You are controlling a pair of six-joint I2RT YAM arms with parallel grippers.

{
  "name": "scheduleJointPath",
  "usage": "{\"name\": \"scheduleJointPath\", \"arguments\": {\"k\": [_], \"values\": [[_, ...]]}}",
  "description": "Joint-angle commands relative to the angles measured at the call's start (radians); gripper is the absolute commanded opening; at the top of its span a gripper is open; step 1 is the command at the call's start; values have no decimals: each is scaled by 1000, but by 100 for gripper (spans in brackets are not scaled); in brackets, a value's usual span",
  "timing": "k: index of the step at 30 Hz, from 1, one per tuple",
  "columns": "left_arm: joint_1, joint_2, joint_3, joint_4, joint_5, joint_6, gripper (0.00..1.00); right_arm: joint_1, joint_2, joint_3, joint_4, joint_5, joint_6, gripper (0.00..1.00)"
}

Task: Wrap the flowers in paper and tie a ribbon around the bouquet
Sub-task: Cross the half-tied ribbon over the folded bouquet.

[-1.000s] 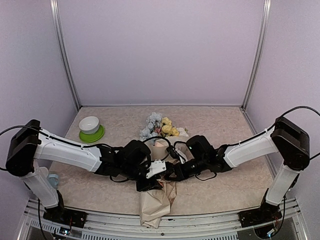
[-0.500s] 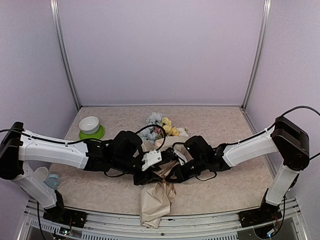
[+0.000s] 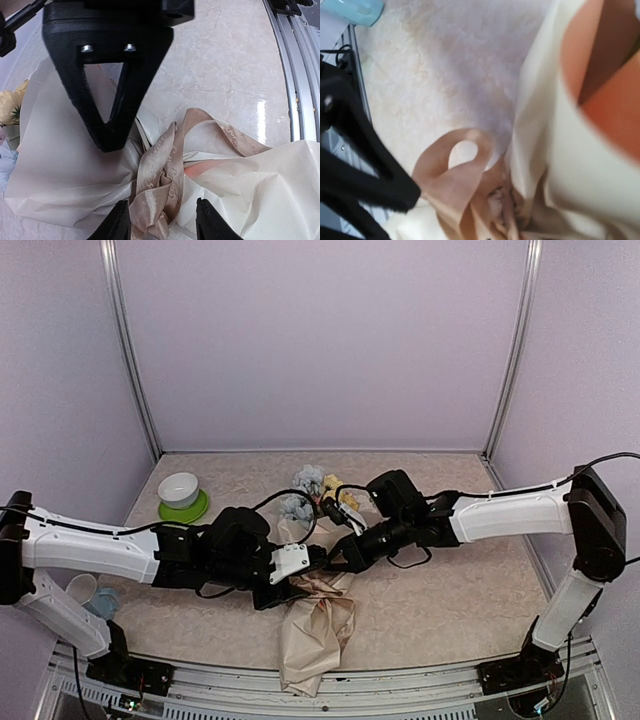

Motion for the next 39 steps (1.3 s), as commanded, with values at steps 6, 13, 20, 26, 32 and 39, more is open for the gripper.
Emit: {"name": "scheduleJointPath", "arguments": {"k": [6, 13, 20, 26, 32, 39], "values": [[-11, 111, 94, -54, -27, 145, 59, -60, 170, 157, -221, -130, -234, 5], [-16, 172, 113, -30, -145, 161, 52, -60, 204, 176, -231, -217, -310, 9], [-19, 213, 114, 0, -176, 148, 50, -60, 250, 181, -245, -241, -339, 11], [-18, 222, 100, 50, -183, 138, 48, -60, 269, 184, -225, -307, -342, 11], [-19, 243, 103, 67, -198, 130, 42, -59, 276, 175, -205, -418, -359, 13], [-19, 261, 102, 77, -200, 136, 42, -57, 253, 148, -164, -467, -339, 11]]}}
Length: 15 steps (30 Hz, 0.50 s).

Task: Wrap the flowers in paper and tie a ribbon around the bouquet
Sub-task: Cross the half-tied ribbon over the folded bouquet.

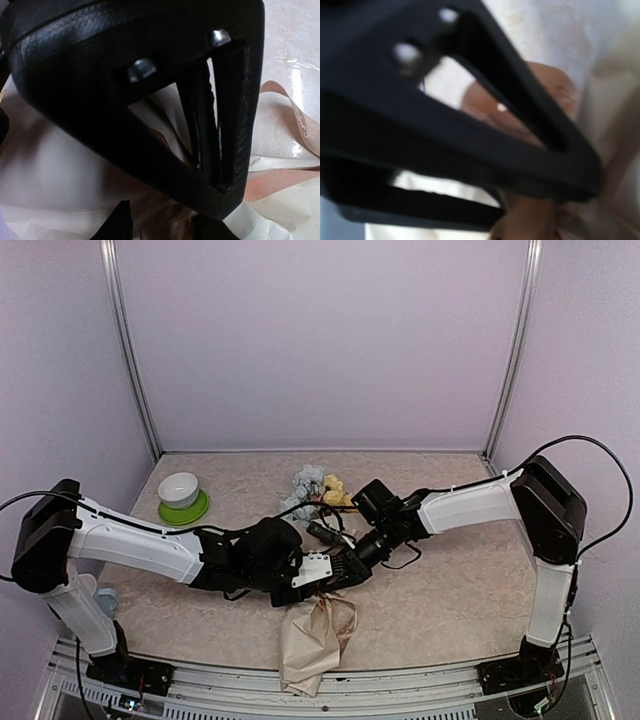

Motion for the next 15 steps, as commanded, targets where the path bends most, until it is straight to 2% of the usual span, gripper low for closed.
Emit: {"name": "scheduleJointPath", "arguments": {"k": [1, 5, 12, 15], "values": [[-4, 24, 7, 39, -7, -8, 40, 3, -6, -21, 43, -59, 6, 9], [-3, 26, 8, 60, 4, -20, 18, 2, -10, -39, 65, -76, 27, 1], [-4, 9, -22, 94, 29, -42, 15, 2, -26, -62, 81, -85, 61, 0], [-4, 14, -23, 108, 25, -56, 7, 3, -44, -76, 104, -94, 81, 0]]}}
